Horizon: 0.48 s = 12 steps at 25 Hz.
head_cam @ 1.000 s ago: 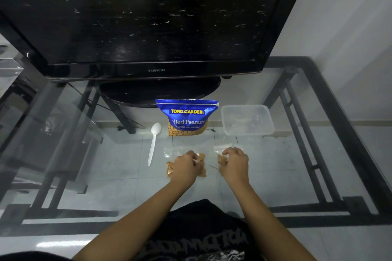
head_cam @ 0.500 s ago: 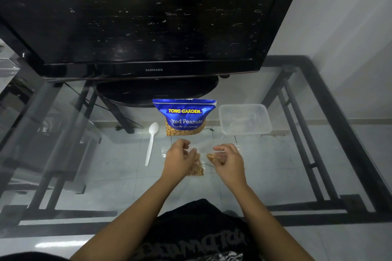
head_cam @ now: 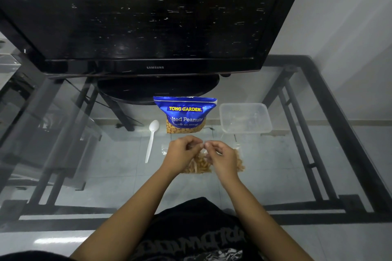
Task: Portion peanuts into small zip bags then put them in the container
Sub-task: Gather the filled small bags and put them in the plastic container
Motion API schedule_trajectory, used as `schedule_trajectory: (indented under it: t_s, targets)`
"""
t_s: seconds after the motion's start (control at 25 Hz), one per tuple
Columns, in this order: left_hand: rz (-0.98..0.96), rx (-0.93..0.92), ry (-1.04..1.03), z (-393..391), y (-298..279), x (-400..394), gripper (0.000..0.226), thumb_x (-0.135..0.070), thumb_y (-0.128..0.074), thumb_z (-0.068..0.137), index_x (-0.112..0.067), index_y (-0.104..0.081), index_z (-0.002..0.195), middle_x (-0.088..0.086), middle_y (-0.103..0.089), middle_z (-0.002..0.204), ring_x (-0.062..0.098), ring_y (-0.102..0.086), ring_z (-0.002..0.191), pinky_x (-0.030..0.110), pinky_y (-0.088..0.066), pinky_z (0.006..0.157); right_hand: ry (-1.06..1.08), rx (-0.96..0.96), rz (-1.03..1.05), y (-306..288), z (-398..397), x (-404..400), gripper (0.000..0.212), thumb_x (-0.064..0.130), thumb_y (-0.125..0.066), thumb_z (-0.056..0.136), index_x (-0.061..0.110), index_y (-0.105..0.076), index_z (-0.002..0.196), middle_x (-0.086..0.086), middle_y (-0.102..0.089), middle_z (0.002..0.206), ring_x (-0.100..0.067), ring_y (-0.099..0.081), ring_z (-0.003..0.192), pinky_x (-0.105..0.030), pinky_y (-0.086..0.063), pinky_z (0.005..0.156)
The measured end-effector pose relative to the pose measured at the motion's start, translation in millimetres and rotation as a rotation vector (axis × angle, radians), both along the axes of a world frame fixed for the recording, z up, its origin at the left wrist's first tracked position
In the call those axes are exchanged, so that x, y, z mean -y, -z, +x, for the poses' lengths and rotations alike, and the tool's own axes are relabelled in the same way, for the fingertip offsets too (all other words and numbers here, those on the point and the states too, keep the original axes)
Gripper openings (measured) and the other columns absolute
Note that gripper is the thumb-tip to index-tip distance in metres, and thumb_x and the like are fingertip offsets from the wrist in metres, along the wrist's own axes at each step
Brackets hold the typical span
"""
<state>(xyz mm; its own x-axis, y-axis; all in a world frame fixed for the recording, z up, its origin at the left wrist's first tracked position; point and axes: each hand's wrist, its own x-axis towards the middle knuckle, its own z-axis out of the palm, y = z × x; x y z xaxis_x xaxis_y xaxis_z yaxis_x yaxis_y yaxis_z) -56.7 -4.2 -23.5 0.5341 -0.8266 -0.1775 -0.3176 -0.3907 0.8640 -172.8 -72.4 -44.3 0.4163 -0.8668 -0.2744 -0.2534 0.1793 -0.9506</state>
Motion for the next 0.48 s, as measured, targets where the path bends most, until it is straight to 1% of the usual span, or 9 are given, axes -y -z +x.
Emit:
schedule_trajectory:
  t_s: [0.04,0.08,0.2,0.28,0.48]
  targets:
    - [0.009,0.048,0.012,-1.4,-0.4,1.1,0.013,-0.023,-0.064,0.086,-0.015,-0.070,0.095,-0.006,-0.068,0.082,0.002,-0.061,0.076,0.012,-0.046,0.068,-0.004,-0.018,-0.027,0.1,0.6,-0.4,0.006,0.024,-0.064,0.086,0.028,-0.067,0.082,0.001,-0.072,0.085,-0.017,-0.070,0.073,-0.041,-0.058,0.075]
    - [0.014,0.092,0.019,-2.6,-0.5,2.4,0.012,-0.022,-0.063,0.087,-0.015,-0.071,0.092,-0.006,-0.067,0.080,0.003,-0.060,0.074,0.013,-0.044,0.066,-0.015,-0.041,-0.061,-0.2,1.0,-0.3,0.005,0.024,-0.064,0.086,0.025,-0.068,0.082,0.004,-0.071,0.083,-0.014,-0.069,0.072,-0.041,-0.058,0.075]
    - [0.030,0.194,0.004,-5.7,-2.9,6.0,0.013,-0.021,-0.063,0.087,-0.009,-0.068,0.086,0.001,-0.068,0.080,0.012,-0.058,0.073,0.021,-0.043,0.068,-0.025,-0.151,-0.214,-4.5,3.5,2.9,0.007,0.022,-0.063,0.086,0.020,-0.069,0.082,0.013,-0.066,0.074,-0.010,-0.066,0.073,-0.034,-0.056,0.072]
    - [0.032,0.198,-0.028,-3.2,-5.3,7.8,0.015,-0.021,-0.063,0.087,-0.007,-0.068,0.085,0.004,-0.069,0.082,0.014,-0.058,0.075,0.024,-0.044,0.070,0.000,-0.169,-0.250,-8.3,5.9,4.8,0.007,0.022,-0.063,0.086,0.020,-0.068,0.081,0.012,-0.066,0.073,-0.011,-0.065,0.073,-0.031,-0.054,0.071]
    - [0.050,0.212,-0.014,4.7,-3.2,5.3,0.012,-0.020,-0.064,0.086,-0.008,-0.067,0.085,-0.001,-0.064,0.079,0.011,-0.057,0.077,0.022,-0.044,0.069,0.028,-0.214,-0.264,-7.0,5.4,9.5,0.011,0.025,-0.063,0.086,0.016,-0.071,0.086,0.005,-0.070,0.082,-0.011,-0.064,0.081,-0.030,-0.051,0.075]
